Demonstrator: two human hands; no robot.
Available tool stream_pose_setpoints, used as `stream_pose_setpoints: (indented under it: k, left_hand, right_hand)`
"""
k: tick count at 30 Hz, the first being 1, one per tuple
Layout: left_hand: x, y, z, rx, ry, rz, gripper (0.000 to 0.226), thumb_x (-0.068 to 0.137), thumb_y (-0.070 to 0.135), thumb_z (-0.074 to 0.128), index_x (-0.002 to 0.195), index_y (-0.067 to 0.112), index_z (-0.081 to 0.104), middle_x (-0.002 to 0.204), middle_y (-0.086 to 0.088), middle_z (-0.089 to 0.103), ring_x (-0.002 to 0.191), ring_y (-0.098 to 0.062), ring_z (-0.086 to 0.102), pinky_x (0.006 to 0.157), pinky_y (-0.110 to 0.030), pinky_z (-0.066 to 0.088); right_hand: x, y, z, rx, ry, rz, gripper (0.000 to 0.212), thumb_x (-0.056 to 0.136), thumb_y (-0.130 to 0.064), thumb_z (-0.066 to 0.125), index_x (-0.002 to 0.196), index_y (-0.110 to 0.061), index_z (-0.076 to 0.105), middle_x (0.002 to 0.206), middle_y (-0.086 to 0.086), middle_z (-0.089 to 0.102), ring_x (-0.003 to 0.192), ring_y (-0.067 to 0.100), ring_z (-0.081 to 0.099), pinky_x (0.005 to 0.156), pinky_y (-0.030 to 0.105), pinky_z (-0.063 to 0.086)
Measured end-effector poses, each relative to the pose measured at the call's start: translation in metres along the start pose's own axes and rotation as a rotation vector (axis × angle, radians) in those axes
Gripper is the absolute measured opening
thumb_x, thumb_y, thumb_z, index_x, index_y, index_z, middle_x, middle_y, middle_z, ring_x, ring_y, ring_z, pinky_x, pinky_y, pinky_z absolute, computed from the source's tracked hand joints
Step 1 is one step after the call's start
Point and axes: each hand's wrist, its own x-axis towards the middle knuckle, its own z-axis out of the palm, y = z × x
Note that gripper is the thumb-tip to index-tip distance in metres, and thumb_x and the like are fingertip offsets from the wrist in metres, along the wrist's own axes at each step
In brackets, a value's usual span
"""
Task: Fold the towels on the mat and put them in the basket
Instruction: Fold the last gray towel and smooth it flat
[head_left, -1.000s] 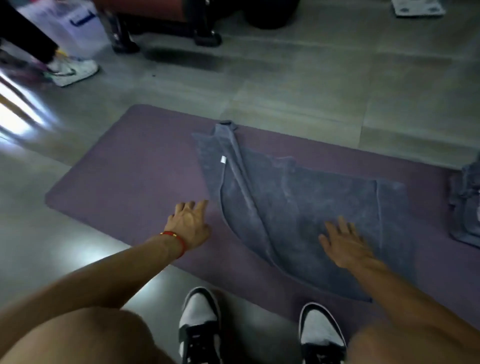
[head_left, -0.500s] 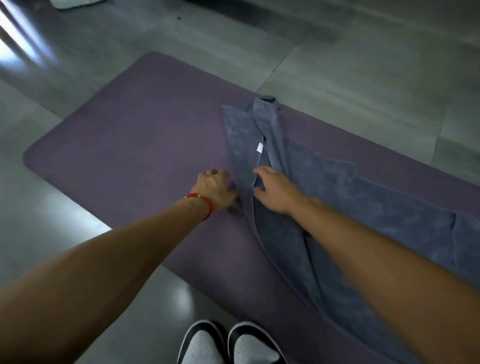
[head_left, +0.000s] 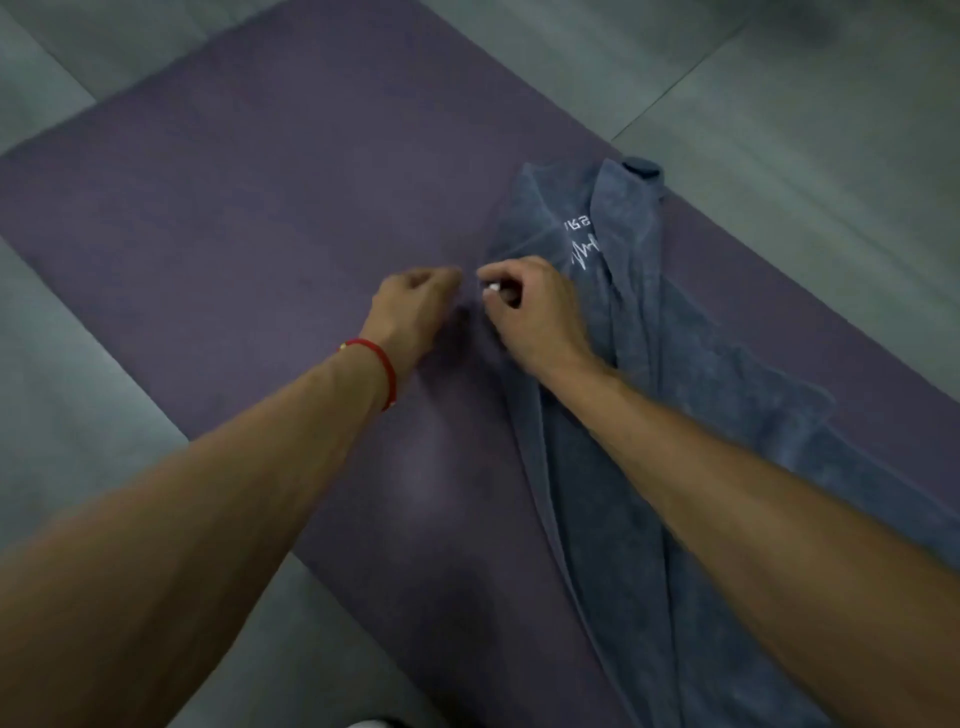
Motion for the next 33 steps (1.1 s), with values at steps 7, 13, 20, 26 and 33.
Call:
stream_pose_setpoints:
  k: [7, 13, 20, 26, 33]
  left_hand:
    - [0.004, -0.006, -0.04, -0.198, -0.121, -0.208, 0.014, 0.087, 0.019, 0.071, 0.098, 0.011, 0.071, 0.091, -0.01, 0.07, 0.08, -0.025, 0.068, 0.077, -0.044, 0.059]
    - [0.003, -0.044, -0.065, 0.05, 0.386, -0.043, 0.011, 0.071, 0.018, 0.058, 0.066, 0.013, 0.067, 0.062, -0.005, 0.062, 0.063, -0.027, 0.063, 0.061, -0.039, 0.056]
    - [-0.027, -0.081, -0.099, 0.41, 0.497, 0.115, 0.029, 0.079, 0.02, 0.068, 0.106, 0.016, 0.06, 0.093, 0.0, 0.066, 0.085, -0.021, 0.063, 0.075, -0.033, 0.052]
    - [0.008, -0.07, -0.097, 0.859, 0.258, 0.467, 0.055, 0.086, 0.043, 0.066, 0.138, 0.038, 0.049, 0.103, -0.001, 0.059, 0.094, -0.025, 0.059, 0.076, -0.04, 0.052]
    - [0.022, -0.062, -0.113, 0.276, 0.534, 0.15, 0.02, 0.092, 0.022, 0.054, 0.076, 0.012, 0.058, 0.063, 0.005, 0.053, 0.059, -0.015, 0.049, 0.056, -0.028, 0.036]
  right_hand:
    - [-0.028, -0.043, 0.025, 0.123, -0.594, -0.154, 0.028, 0.081, -0.015, 0.065, 0.108, -0.017, 0.074, 0.11, -0.01, 0.072, 0.105, 0.002, 0.066, 0.097, 0.029, 0.051]
    - [0.021, -0.027, -0.012, 0.008, -0.145, -0.12, 0.018, 0.089, -0.015, 0.064, 0.101, -0.016, 0.076, 0.102, -0.005, 0.073, 0.092, 0.008, 0.067, 0.089, 0.022, 0.051]
    - [0.102, 0.0, -0.005, -0.576, -0.115, 0.212, 0.087, 0.085, -0.073, 0.049, 0.15, -0.02, 0.025, 0.148, 0.015, 0.04, 0.134, 0.037, 0.043, 0.108, 0.057, 0.026]
    - [0.147, -0.01, -0.007, -0.74, -0.087, 0.346, 0.07, 0.087, -0.072, 0.048, 0.131, -0.018, 0.056, 0.136, 0.013, 0.058, 0.135, 0.036, 0.04, 0.113, 0.057, 0.02]
    - [0.172, -0.023, -0.031, -0.649, -0.32, 0.283, 0.052, 0.09, -0.051, 0.055, 0.116, -0.007, 0.061, 0.124, 0.02, 0.061, 0.108, 0.037, 0.06, 0.088, 0.041, 0.048]
